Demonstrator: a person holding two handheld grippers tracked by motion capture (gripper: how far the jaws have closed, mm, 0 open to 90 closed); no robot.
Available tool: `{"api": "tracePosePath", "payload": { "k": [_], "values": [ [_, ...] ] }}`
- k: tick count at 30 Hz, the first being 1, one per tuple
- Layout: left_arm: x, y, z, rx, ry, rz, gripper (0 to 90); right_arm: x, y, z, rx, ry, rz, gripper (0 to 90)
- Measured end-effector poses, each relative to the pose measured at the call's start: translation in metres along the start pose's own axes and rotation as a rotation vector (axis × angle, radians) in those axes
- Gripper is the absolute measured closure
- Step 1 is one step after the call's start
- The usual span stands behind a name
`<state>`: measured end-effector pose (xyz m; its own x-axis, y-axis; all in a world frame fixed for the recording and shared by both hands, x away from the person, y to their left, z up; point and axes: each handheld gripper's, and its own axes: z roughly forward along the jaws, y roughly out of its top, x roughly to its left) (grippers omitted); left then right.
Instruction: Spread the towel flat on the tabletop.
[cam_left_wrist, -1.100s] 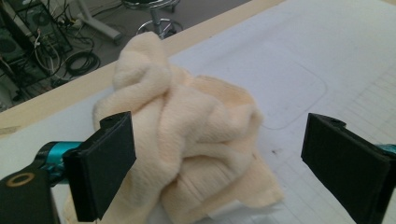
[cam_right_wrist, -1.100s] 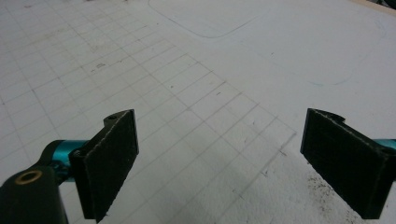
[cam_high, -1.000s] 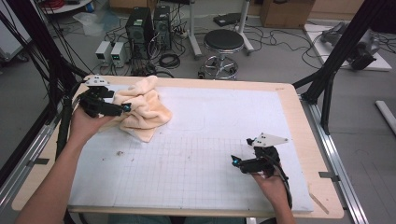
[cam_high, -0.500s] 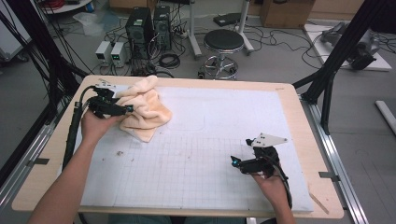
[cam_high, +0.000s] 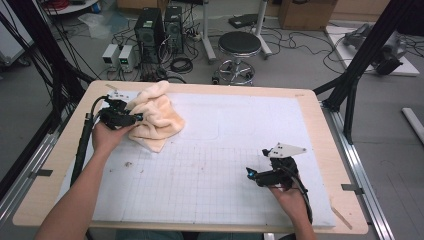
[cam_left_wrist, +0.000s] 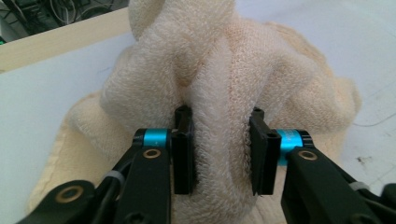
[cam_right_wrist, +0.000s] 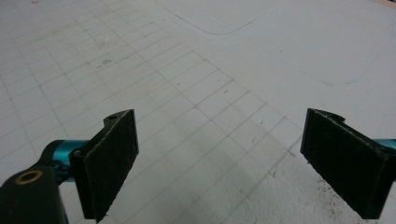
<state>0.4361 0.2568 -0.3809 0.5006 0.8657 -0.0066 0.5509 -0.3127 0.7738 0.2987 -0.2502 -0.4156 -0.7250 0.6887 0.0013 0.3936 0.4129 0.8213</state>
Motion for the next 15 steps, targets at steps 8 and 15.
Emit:
{"api": "tracePosePath", "payload": {
  "k": [8, 15],
  "values": [
    [-0.014, 0.004, -0.007, -0.002, -0.073, 0.031, 72.7, 0.0, 0.0, 0.0, -0.003, 0.0, 0.001, 10.6],
    [-0.039, 0.009, -0.012, 0.005, -0.173, 0.092, 72.9, 0.0, 0.0, 0.0, -0.004, 0.0, 0.002, 10.6]
  ]
}}
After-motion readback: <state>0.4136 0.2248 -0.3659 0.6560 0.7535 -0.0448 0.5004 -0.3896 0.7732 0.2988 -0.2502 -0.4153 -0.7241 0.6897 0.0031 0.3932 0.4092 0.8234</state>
